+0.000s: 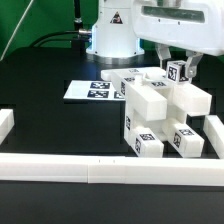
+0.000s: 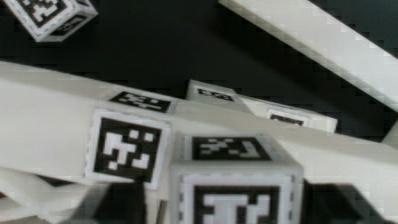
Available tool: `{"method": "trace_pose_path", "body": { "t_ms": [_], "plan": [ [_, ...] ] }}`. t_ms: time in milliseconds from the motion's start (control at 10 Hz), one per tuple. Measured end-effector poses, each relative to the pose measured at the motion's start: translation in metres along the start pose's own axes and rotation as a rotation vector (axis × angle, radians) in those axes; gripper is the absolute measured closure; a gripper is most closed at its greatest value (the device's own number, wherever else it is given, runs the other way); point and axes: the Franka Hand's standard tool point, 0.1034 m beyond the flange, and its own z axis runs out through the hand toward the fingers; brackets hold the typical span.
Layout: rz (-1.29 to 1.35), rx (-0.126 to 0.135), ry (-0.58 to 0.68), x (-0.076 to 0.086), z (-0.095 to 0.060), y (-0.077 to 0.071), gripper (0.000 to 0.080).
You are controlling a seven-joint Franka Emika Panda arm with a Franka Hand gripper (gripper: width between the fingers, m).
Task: Assemble chair
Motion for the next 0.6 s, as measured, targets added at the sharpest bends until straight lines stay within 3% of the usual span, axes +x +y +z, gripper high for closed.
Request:
{"method": "trace_pose_path", "body": {
  "t_ms": [100,200,600],
  "plan": [
    [-0.034,0.000,0.000,0.0000,0.0000,0.0000,0.0327],
    [-0.038,-0.001,-0.002,-0.0007,-0.0002,-0.0003,0.0184],
    [-0.360,-0.001,0.001,-0.0002,-0.0001,-0.0002,0.0151]
  ]
}}
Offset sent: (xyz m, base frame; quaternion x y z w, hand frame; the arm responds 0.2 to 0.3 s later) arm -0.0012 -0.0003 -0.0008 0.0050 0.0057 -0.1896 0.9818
